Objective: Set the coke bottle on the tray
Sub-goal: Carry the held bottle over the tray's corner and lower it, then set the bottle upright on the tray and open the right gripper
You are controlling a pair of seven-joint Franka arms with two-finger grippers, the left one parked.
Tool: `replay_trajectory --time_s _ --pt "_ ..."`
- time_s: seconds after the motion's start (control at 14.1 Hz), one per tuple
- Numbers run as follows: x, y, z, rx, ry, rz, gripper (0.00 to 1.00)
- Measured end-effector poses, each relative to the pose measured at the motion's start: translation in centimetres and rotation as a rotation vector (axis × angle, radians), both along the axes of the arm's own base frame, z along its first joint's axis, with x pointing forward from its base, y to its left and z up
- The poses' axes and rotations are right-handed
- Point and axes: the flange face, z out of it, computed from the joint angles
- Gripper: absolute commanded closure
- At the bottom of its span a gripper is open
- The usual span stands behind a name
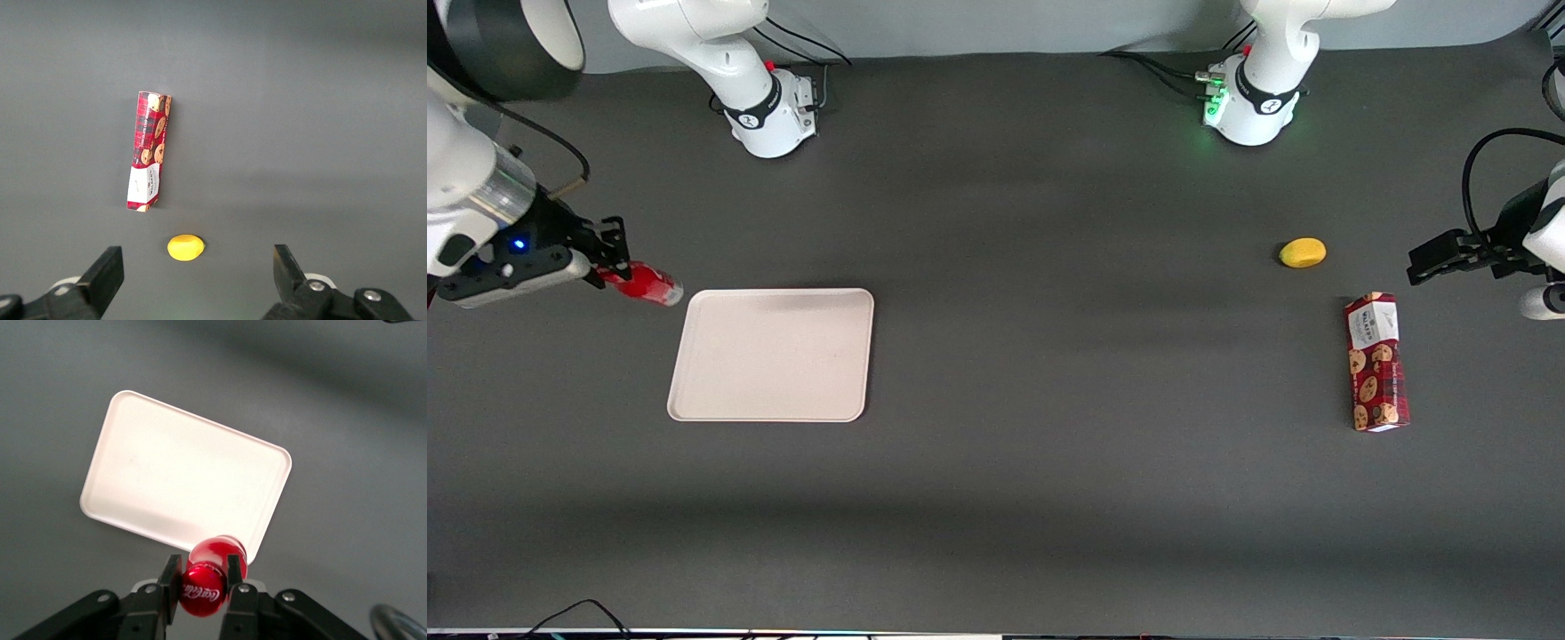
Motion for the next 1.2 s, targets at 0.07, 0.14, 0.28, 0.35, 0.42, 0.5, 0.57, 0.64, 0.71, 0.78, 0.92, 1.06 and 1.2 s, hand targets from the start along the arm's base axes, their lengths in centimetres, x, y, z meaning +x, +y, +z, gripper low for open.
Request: replay_trajectory --time_s 0.07,0.14,0.28,0.35,0.42,0.5,0.57,0.64,0.71,0.78,0.92,1.06,1.2 --pt "-0.3 -0.7 -2.7 0.005 -0.019 0.002 1.00" --pt "-0.7 -1.5 -5.4 0.009 -0.038 0.010 1.00" --pt "-1.7 -3.4 -9.6 0.013 -0.074 0.026 1.00" --pt "-2.1 -4.5 -11.2 0.013 -0.107 0.039 1.00" --pt "-2.5 -5.4 -12.7 0.011 -0.135 0.048 1.00" --pt "-2.9 -6.0 -14.0 0.009 -0.149 0.049 1.00" --pt "-3.1 -6.3 -14.9 0.013 -0.153 0.043 1.00" --pt "-3.1 -6.2 -15.4 0.026 -0.157 0.033 1.00" --pt "-3.0 -6.2 -15.5 0.037 -0.163 0.026 1.00" --pt "-2.9 -6.1 -15.6 0.044 -0.169 0.020 1.00" --pt "-2.8 -6.2 -15.7 0.061 -0.176 0.020 1.00" --pt "-2.8 -6.3 -16.5 0.102 -0.176 0.030 1.00" --pt "-2.6 -6.6 -17.4 0.115 -0.178 0.036 0.93"
